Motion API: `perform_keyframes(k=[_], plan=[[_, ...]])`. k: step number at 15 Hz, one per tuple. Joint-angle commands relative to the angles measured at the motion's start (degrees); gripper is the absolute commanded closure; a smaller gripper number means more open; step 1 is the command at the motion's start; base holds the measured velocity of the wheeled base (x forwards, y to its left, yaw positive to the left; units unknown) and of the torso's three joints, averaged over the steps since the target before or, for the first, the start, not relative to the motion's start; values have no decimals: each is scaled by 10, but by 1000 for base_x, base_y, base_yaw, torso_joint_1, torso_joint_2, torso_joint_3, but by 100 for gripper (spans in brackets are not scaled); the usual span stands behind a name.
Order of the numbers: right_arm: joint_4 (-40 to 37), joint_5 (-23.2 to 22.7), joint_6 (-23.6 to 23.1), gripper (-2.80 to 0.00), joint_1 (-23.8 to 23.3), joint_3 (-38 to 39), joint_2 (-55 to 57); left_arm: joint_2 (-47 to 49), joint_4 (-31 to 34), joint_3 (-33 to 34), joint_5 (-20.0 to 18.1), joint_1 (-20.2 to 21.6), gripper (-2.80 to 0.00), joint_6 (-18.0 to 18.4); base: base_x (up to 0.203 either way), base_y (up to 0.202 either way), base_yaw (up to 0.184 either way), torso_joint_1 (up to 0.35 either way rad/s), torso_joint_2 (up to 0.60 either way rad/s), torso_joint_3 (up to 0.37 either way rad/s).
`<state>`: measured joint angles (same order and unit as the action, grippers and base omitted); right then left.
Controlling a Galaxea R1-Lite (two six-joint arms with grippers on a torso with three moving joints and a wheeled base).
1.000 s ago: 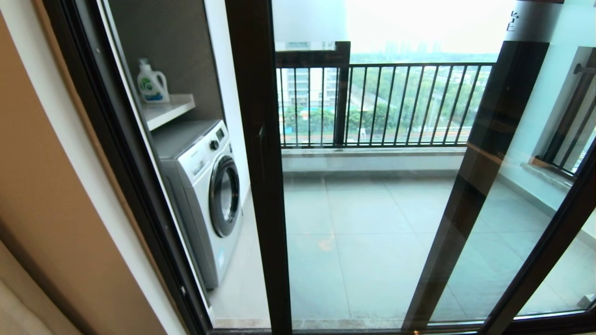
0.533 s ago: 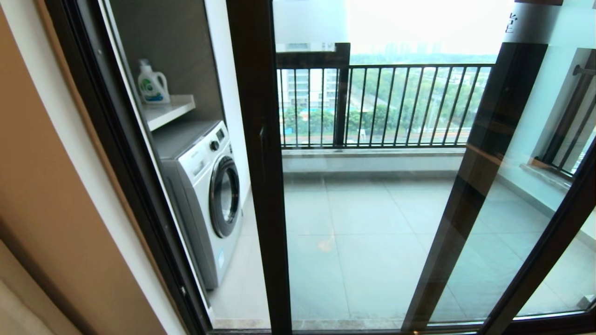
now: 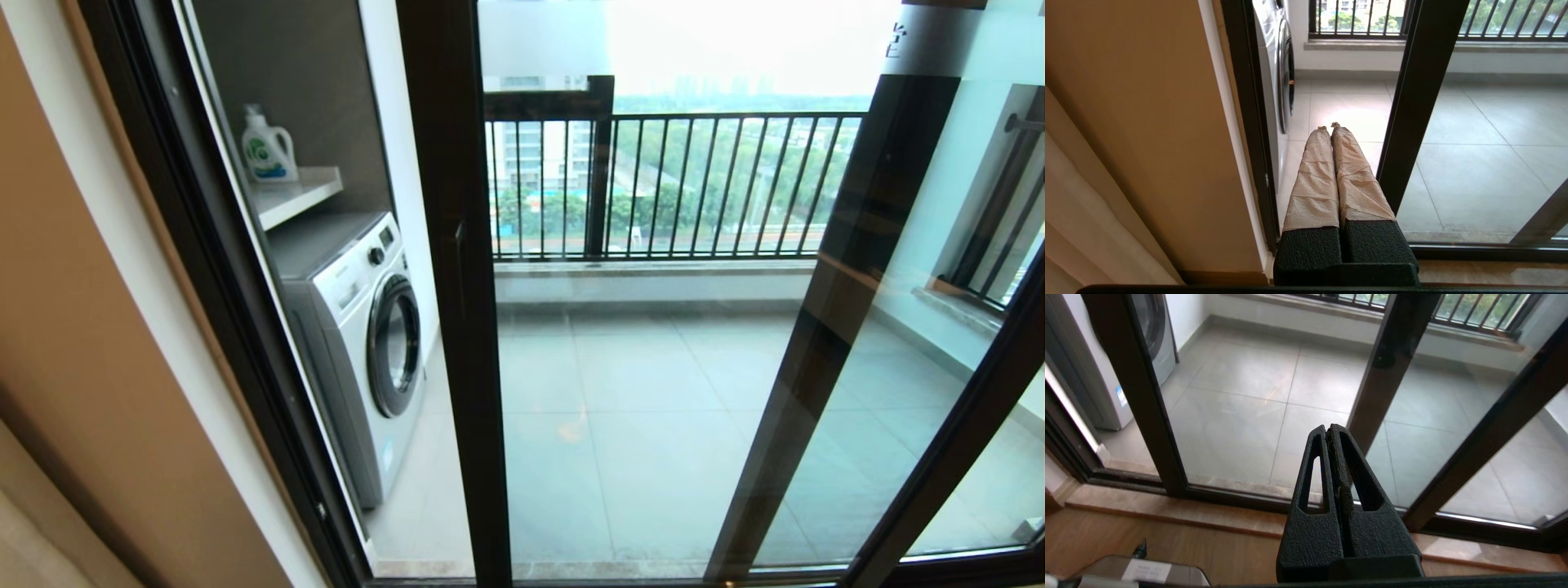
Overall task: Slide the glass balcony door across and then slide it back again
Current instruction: Close the slid door
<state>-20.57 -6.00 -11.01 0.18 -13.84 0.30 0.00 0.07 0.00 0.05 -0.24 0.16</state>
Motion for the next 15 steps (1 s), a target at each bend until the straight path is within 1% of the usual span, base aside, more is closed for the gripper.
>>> perform_keyframes(k=[1, 2, 3, 4, 5, 6, 7, 9, 11, 15], plan=[[174, -1, 25, 0, -1, 106, -5, 1, -1, 0, 0, 0, 0, 0, 0, 0, 0, 0, 0, 0], [206, 3, 47, 0, -2, 122, -4, 1, 0, 0, 0, 0, 0, 0, 0, 0, 0, 0, 0, 0], [205, 10, 73, 0, -2, 122, -4, 1, 0, 0, 0, 0, 0, 0, 0, 0, 0, 0, 0, 0], [205, 25, 80, 0, -2, 124, -4, 1, -1, 0, 0, 0, 0, 0, 0, 0, 0, 0, 0, 0], [210, 52, 67, 0, -2, 139, -3, 1, 0, 0, 0, 0, 0, 0, 0, 0, 0, 0, 0, 0], [219, 54, 57, 0, -2, 145, -3, 1, 0, 0, 0, 0, 0, 0, 0, 0, 0, 0, 0, 0], [216, 33, 50, 0, -1, 143, -3, 1, 0, 0, 0, 0, 0, 0, 0, 0, 0, 0, 0, 0], [194, 34, 53, 0, -1, 137, -4, 1, -1, 0, 0, 0, 0, 0, 0, 0, 0, 0, 0, 0], [204, 35, 66, 0, -1, 140, -4, 1, 0, 0, 0, 0, 0, 0, 0, 0, 0, 0, 0, 0], [205, 35, 66, 0, -1, 140, -4, 1, 0, 0, 0, 0, 0, 0, 0, 0, 0, 0, 0, 0]])
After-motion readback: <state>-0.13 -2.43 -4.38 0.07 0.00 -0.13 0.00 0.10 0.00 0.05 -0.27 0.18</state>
